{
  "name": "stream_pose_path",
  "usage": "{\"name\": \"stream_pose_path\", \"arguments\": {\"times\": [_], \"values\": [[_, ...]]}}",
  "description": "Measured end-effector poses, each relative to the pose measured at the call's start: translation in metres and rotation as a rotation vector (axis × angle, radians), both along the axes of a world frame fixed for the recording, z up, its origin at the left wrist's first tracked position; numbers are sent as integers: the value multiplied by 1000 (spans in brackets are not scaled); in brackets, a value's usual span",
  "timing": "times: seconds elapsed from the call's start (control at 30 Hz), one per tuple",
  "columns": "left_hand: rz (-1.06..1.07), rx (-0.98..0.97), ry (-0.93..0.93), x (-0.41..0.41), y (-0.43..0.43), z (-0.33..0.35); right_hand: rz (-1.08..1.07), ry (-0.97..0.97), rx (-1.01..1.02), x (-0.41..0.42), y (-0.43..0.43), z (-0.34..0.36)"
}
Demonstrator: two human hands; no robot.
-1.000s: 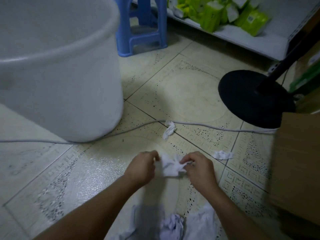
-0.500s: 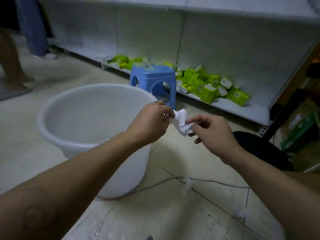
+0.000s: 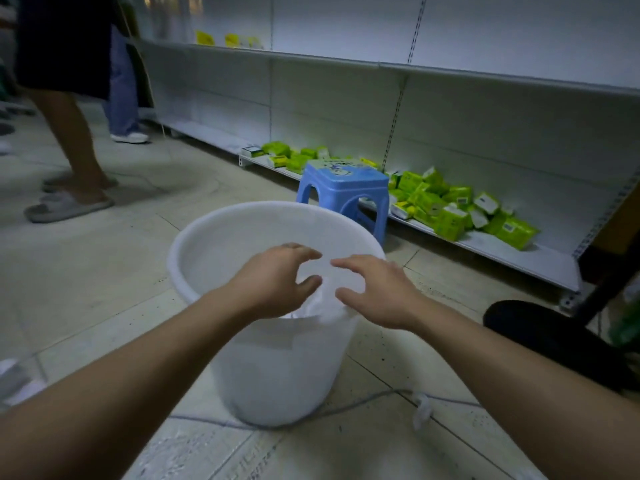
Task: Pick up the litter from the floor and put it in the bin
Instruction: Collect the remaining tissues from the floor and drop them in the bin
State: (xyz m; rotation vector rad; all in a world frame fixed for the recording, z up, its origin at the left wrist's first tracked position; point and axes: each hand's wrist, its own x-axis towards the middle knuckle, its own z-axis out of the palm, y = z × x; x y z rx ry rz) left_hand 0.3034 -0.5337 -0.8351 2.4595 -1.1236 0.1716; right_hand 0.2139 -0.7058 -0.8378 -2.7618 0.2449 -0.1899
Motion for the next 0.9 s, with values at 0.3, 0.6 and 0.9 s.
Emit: {"name": "stream_pose_path", "arguments": {"times": [0.3,0.6,0.9], "values": [[-329,-40,-42,-67,-96,-23,-164,79,-109,-82,-105,-5],[-346,269,358,-147,-173,-161,-428,415,155,-208,-190,-164],[-222,512,517,-192,-206,-267,-759,584,236,-278,-216,-295]]}}
